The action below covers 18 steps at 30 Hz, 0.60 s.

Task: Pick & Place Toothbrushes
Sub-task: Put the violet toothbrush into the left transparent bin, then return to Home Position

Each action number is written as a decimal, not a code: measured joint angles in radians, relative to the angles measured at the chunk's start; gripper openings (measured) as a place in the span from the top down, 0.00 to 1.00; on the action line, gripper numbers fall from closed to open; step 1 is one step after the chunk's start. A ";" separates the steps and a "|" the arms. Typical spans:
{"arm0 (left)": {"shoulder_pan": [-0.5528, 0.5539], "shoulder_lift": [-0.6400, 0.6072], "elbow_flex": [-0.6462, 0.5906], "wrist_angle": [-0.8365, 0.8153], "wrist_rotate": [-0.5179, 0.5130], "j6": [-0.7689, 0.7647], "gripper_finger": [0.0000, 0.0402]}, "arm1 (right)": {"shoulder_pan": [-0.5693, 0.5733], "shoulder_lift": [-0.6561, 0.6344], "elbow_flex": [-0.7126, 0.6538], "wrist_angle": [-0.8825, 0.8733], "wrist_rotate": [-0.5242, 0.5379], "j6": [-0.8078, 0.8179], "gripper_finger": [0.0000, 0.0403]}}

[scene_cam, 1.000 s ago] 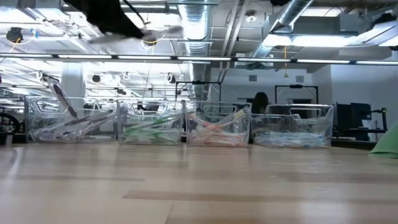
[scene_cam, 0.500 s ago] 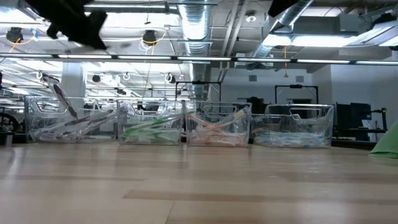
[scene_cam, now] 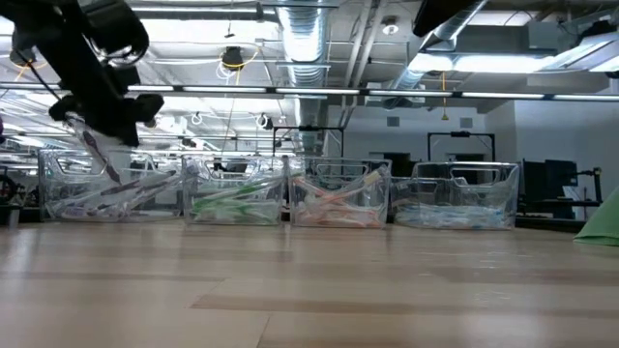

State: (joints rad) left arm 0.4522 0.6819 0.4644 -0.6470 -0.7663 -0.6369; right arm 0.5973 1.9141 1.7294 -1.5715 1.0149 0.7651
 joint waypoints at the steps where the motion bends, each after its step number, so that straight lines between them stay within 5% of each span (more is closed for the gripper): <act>1: 0.019 0.000 -0.010 0.008 0.030 0.000 0.90 | -0.001 0.000 0.000 0.000 0.000 -0.011 0.70; 5: 0.065 0.000 -0.043 0.060 0.137 0.001 0.86 | -0.005 0.000 0.000 0.000 0.000 -0.050 0.70; 18: 0.079 -0.011 -0.077 0.147 0.057 0.122 0.74 | -0.004 -0.011 -0.002 0.003 0.005 -0.225 0.70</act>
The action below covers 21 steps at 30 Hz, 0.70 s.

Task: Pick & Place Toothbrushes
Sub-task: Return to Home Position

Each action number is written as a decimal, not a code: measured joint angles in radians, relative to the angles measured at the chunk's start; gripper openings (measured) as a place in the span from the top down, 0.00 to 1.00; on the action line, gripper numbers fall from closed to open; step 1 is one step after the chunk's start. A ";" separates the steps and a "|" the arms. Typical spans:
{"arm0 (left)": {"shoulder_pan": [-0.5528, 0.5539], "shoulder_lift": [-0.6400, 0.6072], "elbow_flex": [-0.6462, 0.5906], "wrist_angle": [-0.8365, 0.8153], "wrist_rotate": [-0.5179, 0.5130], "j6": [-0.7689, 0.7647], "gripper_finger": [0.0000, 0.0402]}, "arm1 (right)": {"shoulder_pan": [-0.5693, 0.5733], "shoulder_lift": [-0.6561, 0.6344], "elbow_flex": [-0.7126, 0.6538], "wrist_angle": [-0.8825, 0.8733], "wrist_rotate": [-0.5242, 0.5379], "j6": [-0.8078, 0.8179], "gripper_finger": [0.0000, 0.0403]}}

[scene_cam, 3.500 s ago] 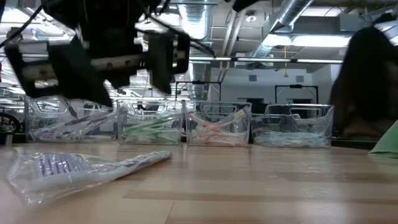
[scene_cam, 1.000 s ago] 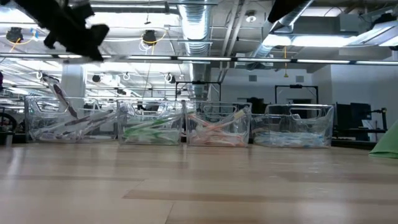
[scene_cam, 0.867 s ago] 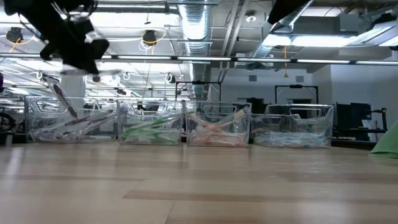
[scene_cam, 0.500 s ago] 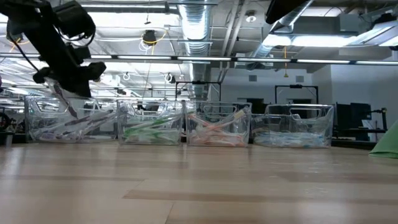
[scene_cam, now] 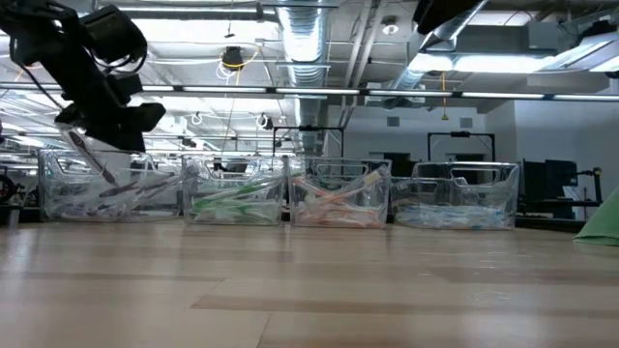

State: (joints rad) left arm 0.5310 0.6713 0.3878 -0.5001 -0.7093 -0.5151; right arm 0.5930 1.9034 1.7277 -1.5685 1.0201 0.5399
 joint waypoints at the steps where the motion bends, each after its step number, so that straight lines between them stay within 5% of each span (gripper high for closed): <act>1: -0.001 -0.004 0.000 0.018 0.000 0.033 0.74 | -0.001 -0.016 -0.001 0.000 0.007 -0.022 0.70; 7: -0.037 -0.027 0.000 0.085 -0.001 0.152 0.74 | -0.043 -0.207 -0.058 -0.001 0.040 -0.074 0.70; 14: -0.109 -0.069 0.000 0.111 0.000 0.202 0.74 | -0.174 -0.675 -0.450 0.044 0.045 0.128 0.70; 17: -0.142 -0.095 0.000 0.144 0.002 0.226 0.74 | -0.228 -0.878 -0.643 0.253 0.018 0.124 0.70; 21: -0.192 -0.125 0.000 0.242 0.081 0.334 0.74 | -0.254 -1.107 -0.884 0.649 -0.145 -0.146 0.70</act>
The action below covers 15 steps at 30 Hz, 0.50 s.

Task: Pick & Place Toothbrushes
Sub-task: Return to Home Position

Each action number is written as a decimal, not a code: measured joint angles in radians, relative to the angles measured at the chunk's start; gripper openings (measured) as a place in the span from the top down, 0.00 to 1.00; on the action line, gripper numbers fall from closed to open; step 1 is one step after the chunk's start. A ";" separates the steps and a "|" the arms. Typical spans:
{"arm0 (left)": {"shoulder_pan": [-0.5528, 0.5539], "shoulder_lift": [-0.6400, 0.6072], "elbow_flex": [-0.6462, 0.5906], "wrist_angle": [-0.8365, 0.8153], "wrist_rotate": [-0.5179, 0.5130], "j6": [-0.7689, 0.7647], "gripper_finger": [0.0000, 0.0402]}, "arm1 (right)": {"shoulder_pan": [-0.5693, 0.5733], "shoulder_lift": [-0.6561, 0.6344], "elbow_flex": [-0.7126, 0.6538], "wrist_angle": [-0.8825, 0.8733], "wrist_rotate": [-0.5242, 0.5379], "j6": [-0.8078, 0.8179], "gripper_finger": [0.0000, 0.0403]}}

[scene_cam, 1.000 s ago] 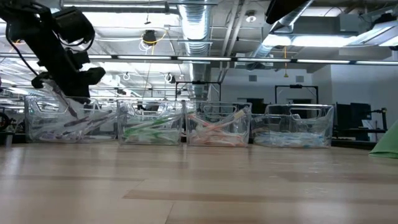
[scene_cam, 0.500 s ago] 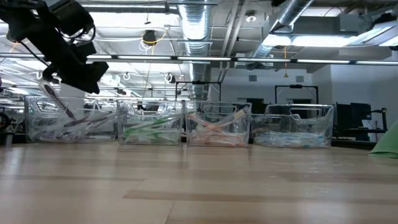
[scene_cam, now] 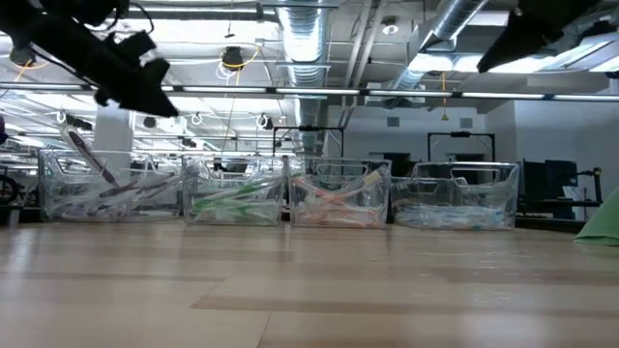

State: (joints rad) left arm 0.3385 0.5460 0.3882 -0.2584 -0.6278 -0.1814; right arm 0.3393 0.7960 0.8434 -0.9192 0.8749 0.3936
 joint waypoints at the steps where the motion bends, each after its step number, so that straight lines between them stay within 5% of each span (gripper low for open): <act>1: -0.012 -0.004 0.000 0.025 0.026 0.023 0.74 | -0.006 -0.048 -0.062 0.107 -0.056 -0.083 0.70; 8: -0.097 -0.003 0.000 0.105 0.077 0.102 0.74 | -0.063 -0.279 -0.418 0.599 -0.273 -0.364 0.70; 15: -0.210 -0.075 0.000 0.086 0.076 0.126 0.74 | -0.096 -0.419 -0.621 0.677 -0.402 -0.360 0.70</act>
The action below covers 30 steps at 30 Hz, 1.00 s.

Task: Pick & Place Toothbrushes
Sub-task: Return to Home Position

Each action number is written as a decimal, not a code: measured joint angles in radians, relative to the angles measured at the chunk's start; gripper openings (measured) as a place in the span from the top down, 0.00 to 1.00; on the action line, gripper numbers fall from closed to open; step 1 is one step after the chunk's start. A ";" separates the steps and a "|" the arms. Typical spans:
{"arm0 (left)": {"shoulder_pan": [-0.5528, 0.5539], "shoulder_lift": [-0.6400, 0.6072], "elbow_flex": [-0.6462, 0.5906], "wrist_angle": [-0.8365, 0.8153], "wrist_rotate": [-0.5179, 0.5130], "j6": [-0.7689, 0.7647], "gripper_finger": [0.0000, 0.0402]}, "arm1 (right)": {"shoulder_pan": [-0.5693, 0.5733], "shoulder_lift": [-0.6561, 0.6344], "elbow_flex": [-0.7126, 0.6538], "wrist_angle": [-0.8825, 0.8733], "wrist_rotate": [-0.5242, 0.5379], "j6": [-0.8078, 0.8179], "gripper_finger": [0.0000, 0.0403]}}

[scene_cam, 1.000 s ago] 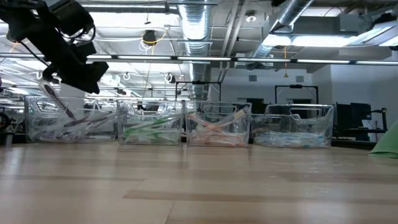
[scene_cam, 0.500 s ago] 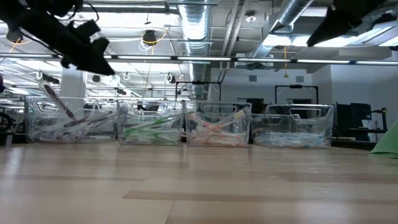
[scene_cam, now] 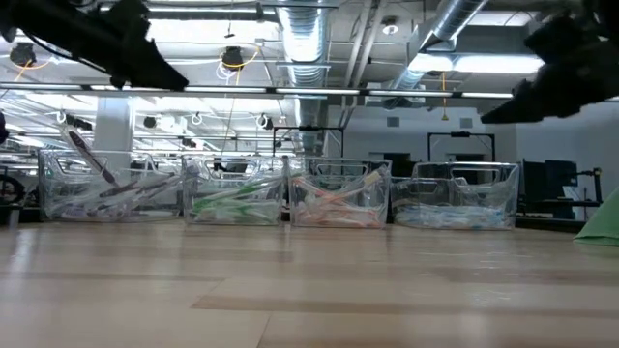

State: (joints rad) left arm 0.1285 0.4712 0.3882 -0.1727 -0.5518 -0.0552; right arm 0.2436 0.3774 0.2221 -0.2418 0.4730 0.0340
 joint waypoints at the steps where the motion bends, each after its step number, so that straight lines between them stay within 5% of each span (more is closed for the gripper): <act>1: -0.020 -0.015 0.000 -0.004 0.000 -0.001 0.74 | 0.001 -0.022 -0.022 0.002 -0.008 0.010 0.70; 11: -0.156 -0.240 -0.131 0.050 0.000 0.053 0.74 | 0.028 -0.151 -0.184 0.232 -0.038 -0.043 0.70; 21: -0.225 -0.472 -0.215 0.058 0.034 0.056 0.74 | 0.058 -0.209 -0.190 0.239 -0.039 -0.140 0.70; 30: -0.283 -0.465 -0.209 0.043 0.025 0.081 0.74 | 0.054 -0.310 -0.190 0.232 -0.104 -0.202 0.70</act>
State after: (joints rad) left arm -0.1543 0.0059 0.1795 -0.1298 -0.5272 0.0258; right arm 0.2979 0.0672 0.0326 -0.0096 0.3690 -0.1684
